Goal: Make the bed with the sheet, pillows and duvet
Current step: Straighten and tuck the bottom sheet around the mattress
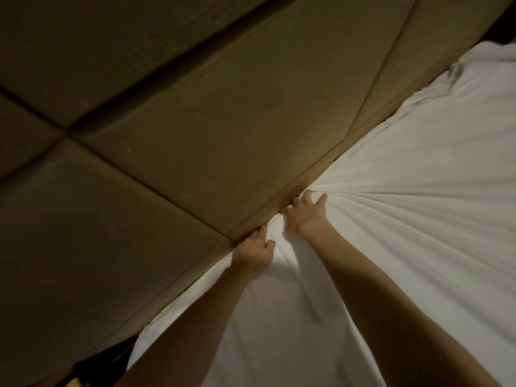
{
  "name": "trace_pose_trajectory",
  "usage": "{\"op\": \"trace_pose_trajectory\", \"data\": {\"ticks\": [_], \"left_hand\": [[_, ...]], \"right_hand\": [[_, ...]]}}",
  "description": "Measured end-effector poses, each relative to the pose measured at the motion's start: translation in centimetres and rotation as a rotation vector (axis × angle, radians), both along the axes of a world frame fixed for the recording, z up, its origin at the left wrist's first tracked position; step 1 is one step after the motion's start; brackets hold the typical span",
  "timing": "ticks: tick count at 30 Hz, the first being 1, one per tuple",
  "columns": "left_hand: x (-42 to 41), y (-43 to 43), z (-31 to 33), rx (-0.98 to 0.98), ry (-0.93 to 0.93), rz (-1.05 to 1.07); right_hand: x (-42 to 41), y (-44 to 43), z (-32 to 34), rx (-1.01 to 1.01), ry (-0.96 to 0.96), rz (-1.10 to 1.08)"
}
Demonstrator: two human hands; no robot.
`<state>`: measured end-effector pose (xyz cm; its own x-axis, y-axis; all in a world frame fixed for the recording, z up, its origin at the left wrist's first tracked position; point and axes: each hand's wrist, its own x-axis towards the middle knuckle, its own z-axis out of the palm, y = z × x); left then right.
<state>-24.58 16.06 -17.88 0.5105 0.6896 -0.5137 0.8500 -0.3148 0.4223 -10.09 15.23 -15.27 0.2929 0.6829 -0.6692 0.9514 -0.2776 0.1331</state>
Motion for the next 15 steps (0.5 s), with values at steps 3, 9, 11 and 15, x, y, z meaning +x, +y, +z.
{"op": "trace_pose_trajectory", "data": {"ticks": [3,9,11,15], "left_hand": [[0.6,0.8,0.0,-0.098,0.030,0.029],[0.6,0.7,-1.1,-0.154,-0.002,0.093],[-0.3,0.1,-1.3,-0.014,-0.044,0.036],[-3.3,-2.1,-0.7,0.159,-0.121,-0.042]], "right_hand": [[-0.6,0.4,-0.4,-0.015,-0.027,-0.004],[0.3,-1.6,-0.5,0.078,0.124,-0.083],[0.3,-2.3,-0.4,0.118,0.178,-0.118],[0.1,-3.8,-0.2,0.164,0.218,-0.153]]}}
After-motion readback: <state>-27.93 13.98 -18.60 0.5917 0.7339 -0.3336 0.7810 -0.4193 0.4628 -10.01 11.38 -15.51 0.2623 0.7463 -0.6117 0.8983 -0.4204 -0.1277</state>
